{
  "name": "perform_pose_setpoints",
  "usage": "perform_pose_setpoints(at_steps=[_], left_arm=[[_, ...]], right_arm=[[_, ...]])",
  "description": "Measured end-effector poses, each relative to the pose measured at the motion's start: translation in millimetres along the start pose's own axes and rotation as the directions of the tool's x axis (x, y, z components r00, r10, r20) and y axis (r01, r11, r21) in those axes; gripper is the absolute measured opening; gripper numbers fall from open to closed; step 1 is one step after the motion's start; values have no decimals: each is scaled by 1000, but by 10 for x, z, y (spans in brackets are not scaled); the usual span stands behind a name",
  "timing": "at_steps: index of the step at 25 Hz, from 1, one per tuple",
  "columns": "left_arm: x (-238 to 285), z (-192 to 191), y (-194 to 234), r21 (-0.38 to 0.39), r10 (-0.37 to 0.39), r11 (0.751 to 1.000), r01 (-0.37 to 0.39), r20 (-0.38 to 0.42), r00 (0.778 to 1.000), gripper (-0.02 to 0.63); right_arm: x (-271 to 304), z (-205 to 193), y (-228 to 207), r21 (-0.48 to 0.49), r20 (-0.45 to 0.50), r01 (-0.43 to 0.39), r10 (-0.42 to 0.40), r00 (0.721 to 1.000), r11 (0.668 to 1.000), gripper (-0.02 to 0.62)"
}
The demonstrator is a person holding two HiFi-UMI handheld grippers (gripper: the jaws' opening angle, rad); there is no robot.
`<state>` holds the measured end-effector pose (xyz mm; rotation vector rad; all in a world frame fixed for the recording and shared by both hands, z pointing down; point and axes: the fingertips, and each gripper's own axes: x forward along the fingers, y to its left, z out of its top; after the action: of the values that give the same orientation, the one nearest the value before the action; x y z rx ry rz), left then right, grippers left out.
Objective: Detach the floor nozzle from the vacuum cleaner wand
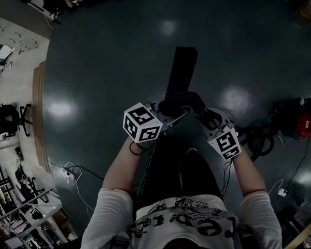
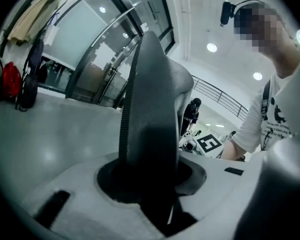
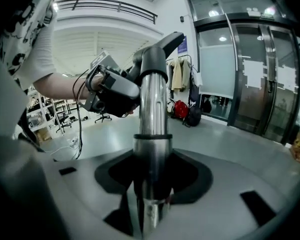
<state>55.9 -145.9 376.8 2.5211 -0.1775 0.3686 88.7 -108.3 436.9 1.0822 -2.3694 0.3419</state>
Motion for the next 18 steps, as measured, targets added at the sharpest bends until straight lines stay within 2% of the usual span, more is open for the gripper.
perform_pose_setpoints(at_steps=[4, 8, 11, 14, 18], left_arm=[[-306, 638, -951, 90, 37, 995, -36, -8, 999, 127], [-477, 1090, -1688, 179, 81, 980, -88, 48, 996, 127], [-506, 1254, -2201, 234, 114, 963, -133, 94, 989, 128], [-553, 1252, -2644, 287, 147, 941, -179, 132, 980, 129], [-530, 1261, -2906, 327, 158, 925, -195, 138, 978, 129]], right_arm=[[-802, 693, 258, -11, 14, 18, -18, 1000, 1000, 176], [-1481, 1173, 383, -60, 61, 61, -57, 997, 996, 176], [-1963, 1327, 487, -86, 101, 95, -86, 991, 992, 176], [-2339, 1340, 689, -104, 131, 107, -93, 987, 989, 176], [-2565, 1336, 748, -122, 140, 126, -108, 984, 985, 176]])
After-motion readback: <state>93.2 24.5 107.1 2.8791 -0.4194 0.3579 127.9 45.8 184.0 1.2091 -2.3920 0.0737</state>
